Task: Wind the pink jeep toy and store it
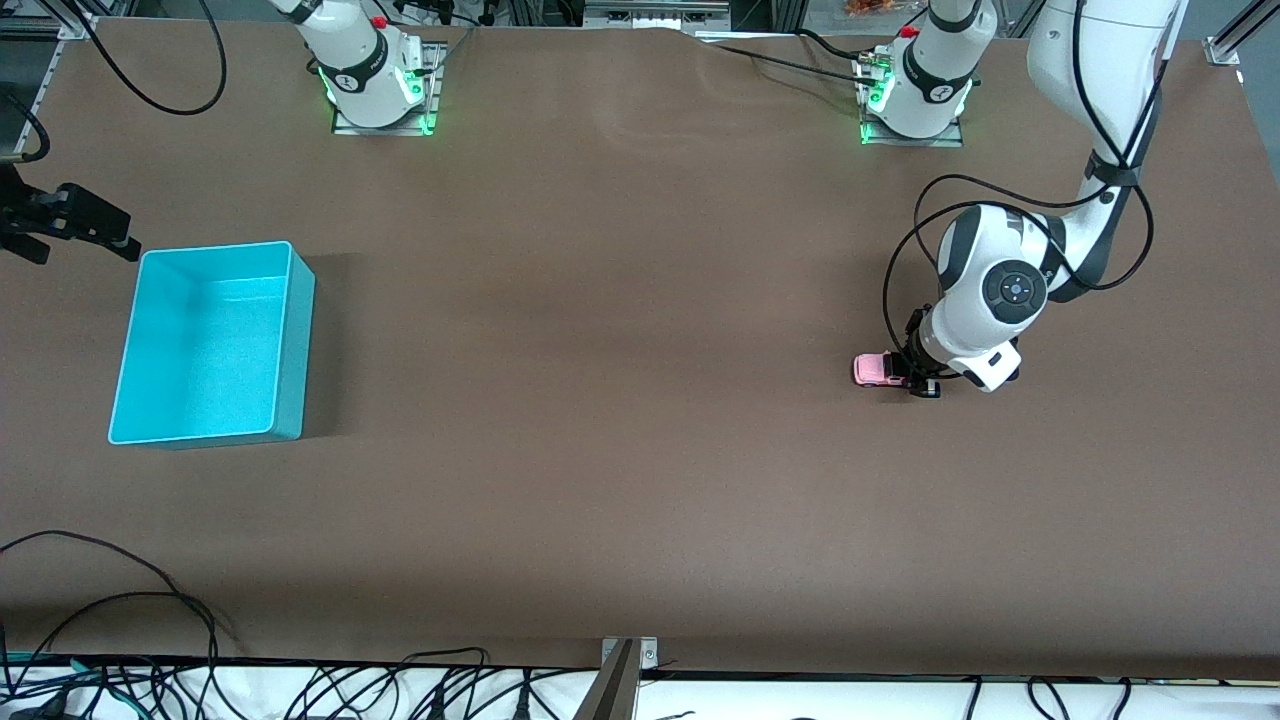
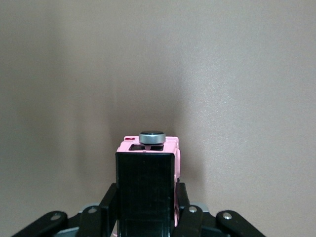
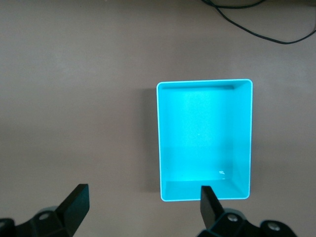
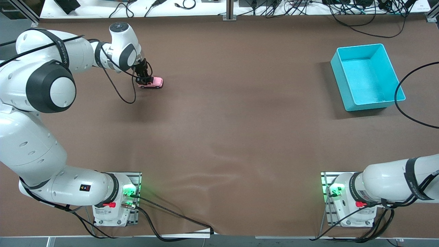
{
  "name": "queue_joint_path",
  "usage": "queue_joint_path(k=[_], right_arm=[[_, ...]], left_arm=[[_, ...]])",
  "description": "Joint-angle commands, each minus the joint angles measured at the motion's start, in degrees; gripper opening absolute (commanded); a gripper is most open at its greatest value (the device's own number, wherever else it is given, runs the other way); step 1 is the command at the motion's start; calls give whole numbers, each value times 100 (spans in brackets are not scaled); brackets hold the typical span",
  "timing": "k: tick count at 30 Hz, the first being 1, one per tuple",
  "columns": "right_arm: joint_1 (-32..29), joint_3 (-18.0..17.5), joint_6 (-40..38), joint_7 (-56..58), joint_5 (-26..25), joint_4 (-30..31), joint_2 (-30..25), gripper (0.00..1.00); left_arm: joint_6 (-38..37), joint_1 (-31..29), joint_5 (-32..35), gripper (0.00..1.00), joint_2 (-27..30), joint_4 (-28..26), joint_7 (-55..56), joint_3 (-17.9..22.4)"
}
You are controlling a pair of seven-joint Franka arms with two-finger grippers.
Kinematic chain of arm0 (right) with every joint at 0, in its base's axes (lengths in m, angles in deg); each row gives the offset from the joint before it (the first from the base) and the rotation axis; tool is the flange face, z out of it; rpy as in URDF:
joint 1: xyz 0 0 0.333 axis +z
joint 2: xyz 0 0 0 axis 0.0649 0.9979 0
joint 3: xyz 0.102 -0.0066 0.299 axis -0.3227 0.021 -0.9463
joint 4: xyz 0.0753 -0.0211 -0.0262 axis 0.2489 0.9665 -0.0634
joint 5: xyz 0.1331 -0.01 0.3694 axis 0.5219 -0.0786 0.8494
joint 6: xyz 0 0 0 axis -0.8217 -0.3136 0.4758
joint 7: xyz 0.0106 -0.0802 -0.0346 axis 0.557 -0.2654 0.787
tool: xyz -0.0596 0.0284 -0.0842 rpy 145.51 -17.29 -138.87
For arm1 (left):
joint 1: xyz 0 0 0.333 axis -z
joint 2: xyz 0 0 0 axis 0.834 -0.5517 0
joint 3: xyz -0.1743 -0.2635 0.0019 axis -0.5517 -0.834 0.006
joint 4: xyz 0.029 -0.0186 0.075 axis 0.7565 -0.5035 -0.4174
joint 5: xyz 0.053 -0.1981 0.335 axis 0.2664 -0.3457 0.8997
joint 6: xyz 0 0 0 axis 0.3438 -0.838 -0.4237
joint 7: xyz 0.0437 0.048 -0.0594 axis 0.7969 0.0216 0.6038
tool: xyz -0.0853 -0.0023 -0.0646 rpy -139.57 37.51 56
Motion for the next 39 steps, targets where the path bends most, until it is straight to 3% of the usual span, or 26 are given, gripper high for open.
queue_joint_path(k=[1,15,28,39], right_arm=[[-41,1,-85,74,90,-127,30,100],[-41,-7,-85,74,90,-127,30,100],[-41,-7,-94,74,90,-127,30,100],[-41,-7,-94,74,90,-127,30,100]], left_arm=[[291,-33,81,15,-194,-19,205,-2],[291,-455,151,15,-212,-19,-190,16],[326,-1298,169,15,-256,-11,-1217,25],[660,-2072,1065,18,-493,33,-1377,16]])
